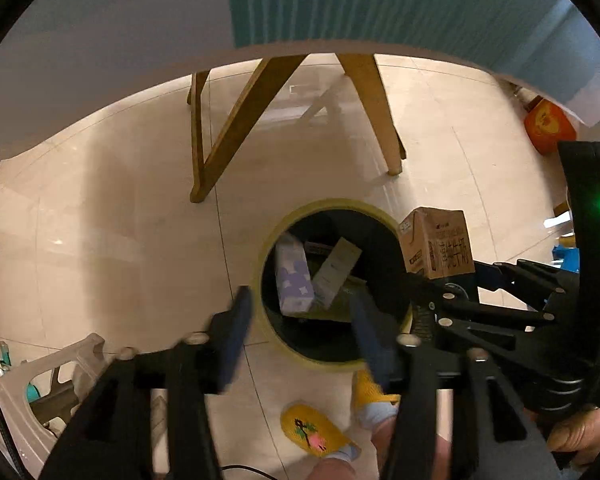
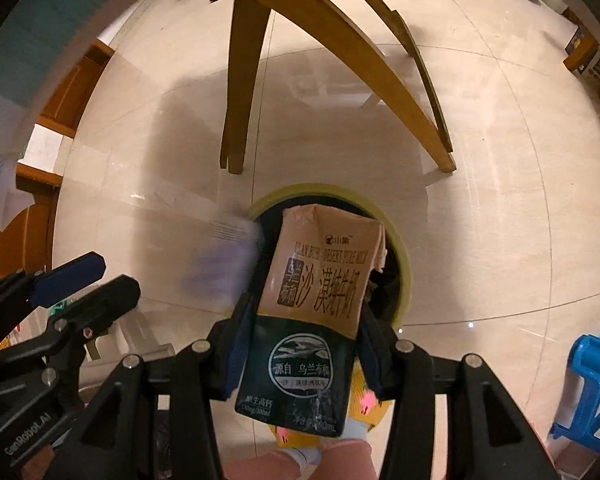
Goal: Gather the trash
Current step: 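Carry the white box and milk carton down over the black bin, then open both grippers over the bin to drop the box and carton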
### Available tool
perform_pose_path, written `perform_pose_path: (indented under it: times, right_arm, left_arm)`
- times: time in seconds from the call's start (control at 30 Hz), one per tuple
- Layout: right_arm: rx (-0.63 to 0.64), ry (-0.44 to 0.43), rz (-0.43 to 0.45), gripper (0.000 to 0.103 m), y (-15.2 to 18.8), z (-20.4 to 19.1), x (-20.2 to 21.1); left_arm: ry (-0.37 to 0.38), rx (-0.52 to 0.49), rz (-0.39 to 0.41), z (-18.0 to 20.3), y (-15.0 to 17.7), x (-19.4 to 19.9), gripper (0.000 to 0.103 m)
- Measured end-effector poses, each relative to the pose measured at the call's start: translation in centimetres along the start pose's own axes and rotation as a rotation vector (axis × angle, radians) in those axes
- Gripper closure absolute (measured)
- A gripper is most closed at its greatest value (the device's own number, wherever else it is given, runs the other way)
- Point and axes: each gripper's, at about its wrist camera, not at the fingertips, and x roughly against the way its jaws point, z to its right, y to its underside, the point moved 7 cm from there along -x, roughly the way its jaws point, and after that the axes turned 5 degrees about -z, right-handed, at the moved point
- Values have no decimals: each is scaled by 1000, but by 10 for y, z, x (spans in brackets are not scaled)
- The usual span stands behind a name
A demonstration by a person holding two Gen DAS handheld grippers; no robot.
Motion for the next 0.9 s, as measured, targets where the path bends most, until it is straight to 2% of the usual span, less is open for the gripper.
perform_pose_path:
  times: [0.17, 0.37, 0.57, 0.7, 0.9]
  right_arm:
    - [2, 15, 12, 55, -3, 2, -4]
    - [6, 23, 22, 55, -3, 4, 3]
    - [0, 14, 20, 54, -2, 2, 19]
    - [-8, -1, 11, 54, 3, -3, 41]
    - [-13, -39, -14, 54, 17, -16, 99]
  left_arm:
    - [-29, 19, 5, -6, -1, -6, 35]
    - [-43, 48, 27, -10, -4, 7, 24]
    - [-50, 71, 21, -11, 0, 30, 21]
    - [-54, 71, 26, -9, 4, 62, 20]
    - [-62, 101, 48, -11, 8, 138, 20]
